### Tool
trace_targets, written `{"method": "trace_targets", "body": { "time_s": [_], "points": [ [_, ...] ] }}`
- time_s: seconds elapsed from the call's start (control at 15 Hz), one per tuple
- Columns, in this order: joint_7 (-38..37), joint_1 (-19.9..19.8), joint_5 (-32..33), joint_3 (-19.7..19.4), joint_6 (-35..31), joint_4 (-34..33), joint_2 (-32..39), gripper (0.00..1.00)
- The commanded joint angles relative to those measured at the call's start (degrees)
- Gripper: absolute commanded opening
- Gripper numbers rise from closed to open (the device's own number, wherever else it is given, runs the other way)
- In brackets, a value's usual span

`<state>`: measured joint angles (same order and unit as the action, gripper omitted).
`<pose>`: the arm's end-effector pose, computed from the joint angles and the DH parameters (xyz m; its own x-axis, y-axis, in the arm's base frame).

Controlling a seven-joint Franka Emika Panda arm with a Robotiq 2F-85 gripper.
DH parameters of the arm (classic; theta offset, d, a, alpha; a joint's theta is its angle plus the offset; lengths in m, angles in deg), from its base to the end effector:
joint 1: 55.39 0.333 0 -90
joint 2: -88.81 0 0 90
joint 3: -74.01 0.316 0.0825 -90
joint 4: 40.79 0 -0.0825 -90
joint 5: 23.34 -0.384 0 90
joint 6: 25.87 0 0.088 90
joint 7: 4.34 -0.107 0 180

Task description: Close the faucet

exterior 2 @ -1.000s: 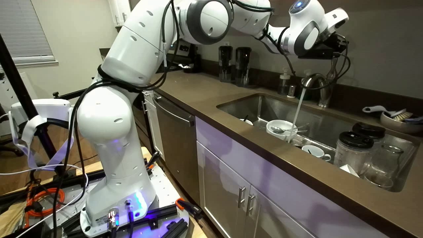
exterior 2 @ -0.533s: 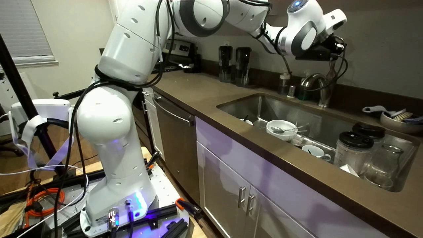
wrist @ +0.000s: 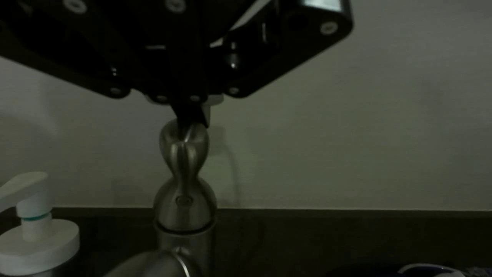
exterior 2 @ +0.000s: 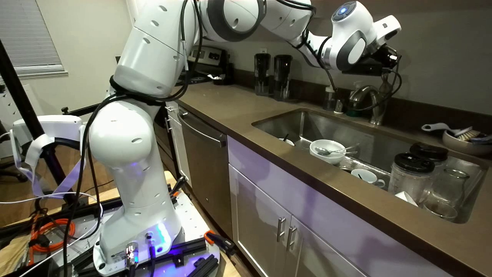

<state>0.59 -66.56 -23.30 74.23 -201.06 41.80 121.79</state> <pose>0.7461 -0.1451 0.4837 0.5108 -0.0127 0.8596 -0.1469 -0.9865 0.0727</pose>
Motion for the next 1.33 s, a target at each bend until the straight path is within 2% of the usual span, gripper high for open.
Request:
{"method": "trace_targets", "body": {
  "time_s": [0.0, 0.53, 0.93, 1.27],
  "points": [
    [-1.2, -0.1, -1.0, -0.6, -5.5, 6.7, -2.3, 0.04],
    [-3.5, 0.6, -0.6, -2.7, -13.8, 10.8, -4.3, 0.04],
    [-3.8, 3.3, -0.5, -7.1, -12.8, 14.1, -9.1, 0.04],
    [-3.8, 7.4, -0.3, -12.4, -11.6, 19.7, -15.1, 0.04]
  ]
}}
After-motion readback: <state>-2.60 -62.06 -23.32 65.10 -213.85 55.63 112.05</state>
